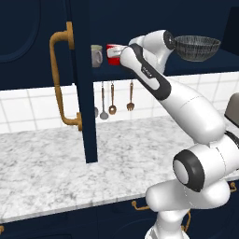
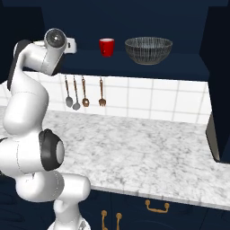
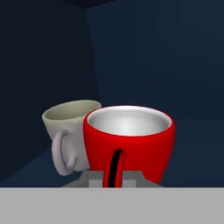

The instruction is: Gather all objects into one cabinet and sort the glasses and bowls to opposite sides.

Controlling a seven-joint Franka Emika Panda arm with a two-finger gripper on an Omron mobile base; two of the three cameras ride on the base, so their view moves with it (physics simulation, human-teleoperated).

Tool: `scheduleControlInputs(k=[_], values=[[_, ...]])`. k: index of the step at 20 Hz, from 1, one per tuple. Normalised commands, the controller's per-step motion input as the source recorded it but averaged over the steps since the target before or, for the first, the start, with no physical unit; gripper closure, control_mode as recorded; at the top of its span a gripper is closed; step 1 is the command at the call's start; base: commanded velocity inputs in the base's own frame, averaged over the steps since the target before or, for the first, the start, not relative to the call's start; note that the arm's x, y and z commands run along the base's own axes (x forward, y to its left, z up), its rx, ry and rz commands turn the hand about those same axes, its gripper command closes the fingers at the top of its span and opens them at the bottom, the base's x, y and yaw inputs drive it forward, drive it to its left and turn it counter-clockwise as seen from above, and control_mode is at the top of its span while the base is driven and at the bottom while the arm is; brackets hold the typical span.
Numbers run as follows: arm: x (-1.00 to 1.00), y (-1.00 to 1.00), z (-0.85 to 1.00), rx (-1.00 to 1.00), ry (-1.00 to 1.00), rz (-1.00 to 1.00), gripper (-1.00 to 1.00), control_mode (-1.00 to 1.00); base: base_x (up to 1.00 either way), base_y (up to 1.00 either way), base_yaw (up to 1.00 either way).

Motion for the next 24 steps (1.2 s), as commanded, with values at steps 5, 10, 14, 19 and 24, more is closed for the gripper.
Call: scheduleControlInputs(k=[5,10,14,19,24], values=[[-0.07,0.19,0.0,-0.04,-0.03,0.05,1.0,-1.0,0.0,0.0,0.0],[-0.12,0.0,0.0,0.0,-0.04,0.01,1.0,-1.0,0.0,0.0,0.0],[-0.06,0.0,-0.01,0.0,-0.01,0.0,1.0,-1.0,0.0,0.0,0.0],[0.0,0.0,-0.14,0.0,-0.02,0.0,1.0,-1.0,0.0,0.0,0.0],[-0.09,0.03,-0.09,0.0,0.0,0.0,1.0,-1.0,0.0,0.0,0.0]])
